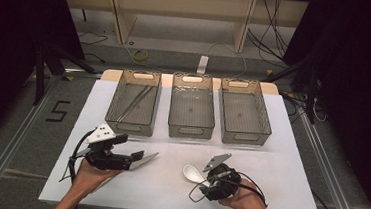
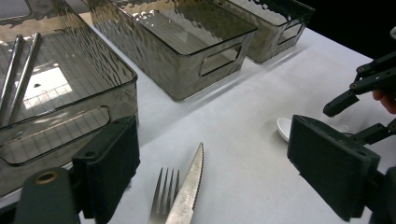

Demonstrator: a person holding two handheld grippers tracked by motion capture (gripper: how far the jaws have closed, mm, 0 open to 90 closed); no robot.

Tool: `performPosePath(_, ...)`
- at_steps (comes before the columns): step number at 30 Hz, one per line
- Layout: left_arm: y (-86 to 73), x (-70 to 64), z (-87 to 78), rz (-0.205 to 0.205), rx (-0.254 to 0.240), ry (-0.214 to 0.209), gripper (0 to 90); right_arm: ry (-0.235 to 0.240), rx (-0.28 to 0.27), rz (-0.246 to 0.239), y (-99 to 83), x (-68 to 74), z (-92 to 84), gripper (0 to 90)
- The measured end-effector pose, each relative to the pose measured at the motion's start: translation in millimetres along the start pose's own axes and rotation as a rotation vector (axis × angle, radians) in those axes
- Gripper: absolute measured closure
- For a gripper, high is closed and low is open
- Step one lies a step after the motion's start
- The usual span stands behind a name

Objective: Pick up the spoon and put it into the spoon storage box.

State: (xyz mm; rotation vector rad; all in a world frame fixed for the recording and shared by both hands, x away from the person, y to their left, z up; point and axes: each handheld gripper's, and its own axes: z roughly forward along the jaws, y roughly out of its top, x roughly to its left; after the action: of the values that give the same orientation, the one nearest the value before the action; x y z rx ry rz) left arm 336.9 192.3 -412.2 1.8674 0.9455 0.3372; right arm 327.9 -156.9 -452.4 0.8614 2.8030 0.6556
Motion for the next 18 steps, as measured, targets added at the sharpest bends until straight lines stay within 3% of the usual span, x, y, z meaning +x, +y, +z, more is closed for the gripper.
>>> performPosePath(6, -0.1, 0.5, -0.1, -0.001, 0.002, -0.001, 16.1, 0.007, 0.031, 0.019, 0.4, -3.0, 5.7, 45.7)
performPosePath(18, 0.1, 1.4, -0.7, 0.002, 0.001, 0.002, 16.2, 0.009, 0.072, -0.002, 6.1, -2.8, 14.6, 63.9)
